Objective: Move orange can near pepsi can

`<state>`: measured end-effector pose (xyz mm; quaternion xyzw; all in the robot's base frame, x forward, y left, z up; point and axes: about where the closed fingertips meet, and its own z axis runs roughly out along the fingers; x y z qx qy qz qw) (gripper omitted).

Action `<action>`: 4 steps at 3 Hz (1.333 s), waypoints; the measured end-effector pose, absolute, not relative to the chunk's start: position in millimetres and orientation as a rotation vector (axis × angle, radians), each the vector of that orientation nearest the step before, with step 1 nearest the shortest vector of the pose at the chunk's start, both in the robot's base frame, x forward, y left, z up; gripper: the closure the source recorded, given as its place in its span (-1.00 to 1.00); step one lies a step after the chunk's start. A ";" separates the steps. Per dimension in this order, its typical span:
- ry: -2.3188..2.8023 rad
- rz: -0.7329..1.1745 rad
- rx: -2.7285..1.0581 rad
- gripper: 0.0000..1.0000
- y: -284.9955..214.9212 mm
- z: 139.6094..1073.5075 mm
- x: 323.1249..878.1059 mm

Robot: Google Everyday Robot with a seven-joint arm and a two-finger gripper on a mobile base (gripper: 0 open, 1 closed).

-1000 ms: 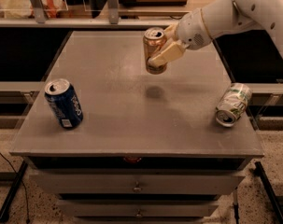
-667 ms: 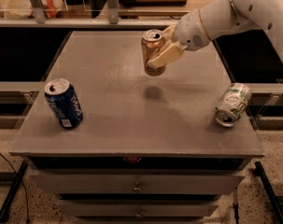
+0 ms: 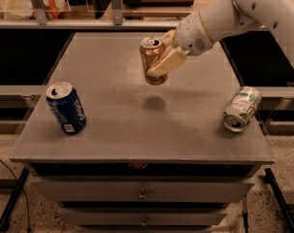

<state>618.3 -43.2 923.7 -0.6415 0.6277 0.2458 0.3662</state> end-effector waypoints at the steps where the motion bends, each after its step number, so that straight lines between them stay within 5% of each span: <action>1: 1.604 0.683 -1.726 1.00 -20.6 921.4 582.9; 4: 1.499 0.928 -1.850 1.00 41.0 880.5 509.5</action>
Offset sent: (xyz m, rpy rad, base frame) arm -0.1079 0.0661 -0.0236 0.0138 0.1637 0.2153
